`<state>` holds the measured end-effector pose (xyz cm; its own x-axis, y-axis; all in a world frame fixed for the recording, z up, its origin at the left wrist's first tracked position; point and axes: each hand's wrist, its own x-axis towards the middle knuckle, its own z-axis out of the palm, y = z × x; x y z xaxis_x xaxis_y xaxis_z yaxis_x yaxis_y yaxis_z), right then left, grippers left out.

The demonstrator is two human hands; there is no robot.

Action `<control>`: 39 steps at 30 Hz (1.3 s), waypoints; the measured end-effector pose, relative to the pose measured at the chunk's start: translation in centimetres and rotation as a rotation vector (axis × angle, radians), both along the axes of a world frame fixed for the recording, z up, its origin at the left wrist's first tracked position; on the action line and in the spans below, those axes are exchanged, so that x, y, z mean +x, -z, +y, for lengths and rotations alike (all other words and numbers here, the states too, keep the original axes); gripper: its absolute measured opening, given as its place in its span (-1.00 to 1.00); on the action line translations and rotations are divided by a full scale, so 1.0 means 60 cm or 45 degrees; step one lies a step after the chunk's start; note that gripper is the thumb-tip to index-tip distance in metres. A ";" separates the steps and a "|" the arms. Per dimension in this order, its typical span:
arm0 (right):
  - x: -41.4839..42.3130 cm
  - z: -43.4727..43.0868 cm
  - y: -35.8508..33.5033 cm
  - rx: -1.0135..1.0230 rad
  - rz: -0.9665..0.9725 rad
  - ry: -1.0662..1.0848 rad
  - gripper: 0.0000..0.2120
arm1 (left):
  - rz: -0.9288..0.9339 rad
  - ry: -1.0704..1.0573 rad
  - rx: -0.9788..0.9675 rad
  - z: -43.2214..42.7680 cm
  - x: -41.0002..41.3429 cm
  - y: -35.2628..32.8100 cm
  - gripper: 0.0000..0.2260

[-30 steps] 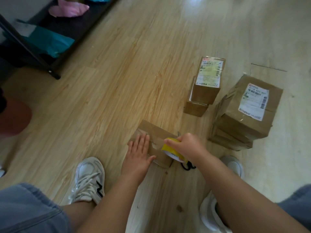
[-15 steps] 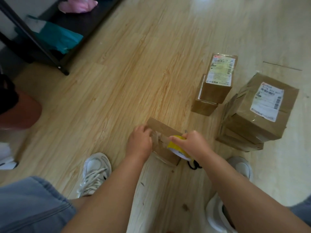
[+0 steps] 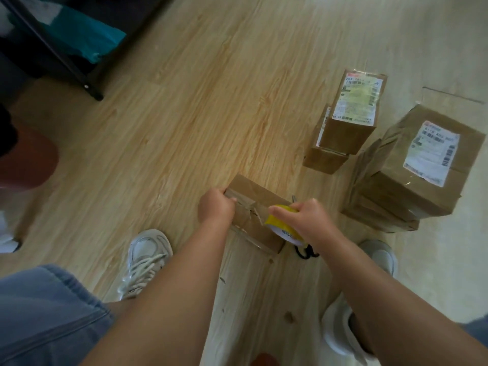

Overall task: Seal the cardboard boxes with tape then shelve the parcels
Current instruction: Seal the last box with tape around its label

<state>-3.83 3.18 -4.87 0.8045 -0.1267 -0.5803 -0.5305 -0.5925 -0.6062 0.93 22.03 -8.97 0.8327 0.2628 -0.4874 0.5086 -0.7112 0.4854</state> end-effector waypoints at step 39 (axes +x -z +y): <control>-0.053 -0.058 0.041 -0.568 0.415 -0.199 -0.50 | -0.023 1.117 0.421 -0.008 -0.120 -0.002 -0.48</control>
